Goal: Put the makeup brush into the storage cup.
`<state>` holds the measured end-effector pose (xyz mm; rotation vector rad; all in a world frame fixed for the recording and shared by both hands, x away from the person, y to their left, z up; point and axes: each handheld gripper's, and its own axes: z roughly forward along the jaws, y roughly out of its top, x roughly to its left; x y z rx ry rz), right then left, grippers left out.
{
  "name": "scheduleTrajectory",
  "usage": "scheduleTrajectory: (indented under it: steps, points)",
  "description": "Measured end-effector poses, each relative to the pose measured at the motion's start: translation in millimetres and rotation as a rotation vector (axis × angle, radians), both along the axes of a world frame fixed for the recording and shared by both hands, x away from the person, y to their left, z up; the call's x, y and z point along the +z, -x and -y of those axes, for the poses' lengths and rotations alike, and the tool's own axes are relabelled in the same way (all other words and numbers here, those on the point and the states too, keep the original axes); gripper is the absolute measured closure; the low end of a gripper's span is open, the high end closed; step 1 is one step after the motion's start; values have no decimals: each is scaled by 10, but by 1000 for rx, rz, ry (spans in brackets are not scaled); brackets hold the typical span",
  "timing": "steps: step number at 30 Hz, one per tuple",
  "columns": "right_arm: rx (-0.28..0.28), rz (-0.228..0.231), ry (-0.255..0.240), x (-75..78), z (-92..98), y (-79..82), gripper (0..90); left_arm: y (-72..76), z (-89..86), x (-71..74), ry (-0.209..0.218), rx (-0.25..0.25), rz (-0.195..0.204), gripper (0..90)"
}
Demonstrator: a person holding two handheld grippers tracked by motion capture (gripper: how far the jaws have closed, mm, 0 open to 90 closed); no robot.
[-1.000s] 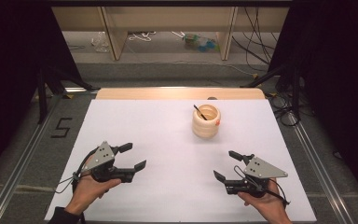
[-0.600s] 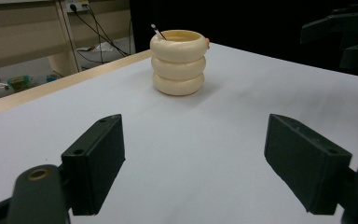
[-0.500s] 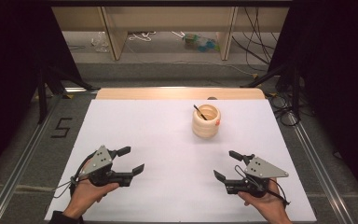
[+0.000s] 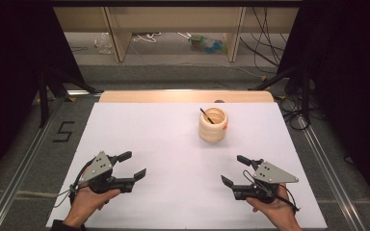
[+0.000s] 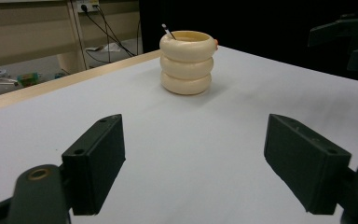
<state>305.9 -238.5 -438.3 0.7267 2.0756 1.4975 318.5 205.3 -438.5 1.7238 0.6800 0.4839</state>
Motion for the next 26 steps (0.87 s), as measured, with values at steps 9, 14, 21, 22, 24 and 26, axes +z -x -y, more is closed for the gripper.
scheduleTrajectory:
  steps: [9, 14, 21, 22, 24, 26]
  points:
    - [1, -1, 1, -1, -2, 0, 181, 11, 16, -7, 2, 2, -17, 204]
    - [2, -1, -3, -4, -4, -1, 181, 10, 17, -4, -2, -2, -11, 203]
    - [1, 3, 3, -1, -1, -2, 181, 8, 30, -13, -10, -9, -11, 190]
    - [2, 6, 0, -3, -3, -3, 181, 13, 38, -16, -5, -6, -20, 185]
    - [1, -3, 1, -1, -2, 1, 182, 12, 41, -18, -12, -7, -16, 180]
    - [1, 4, 4, -1, -2, -2, 181, 9, 43, -18, -15, -14, -13, 177]
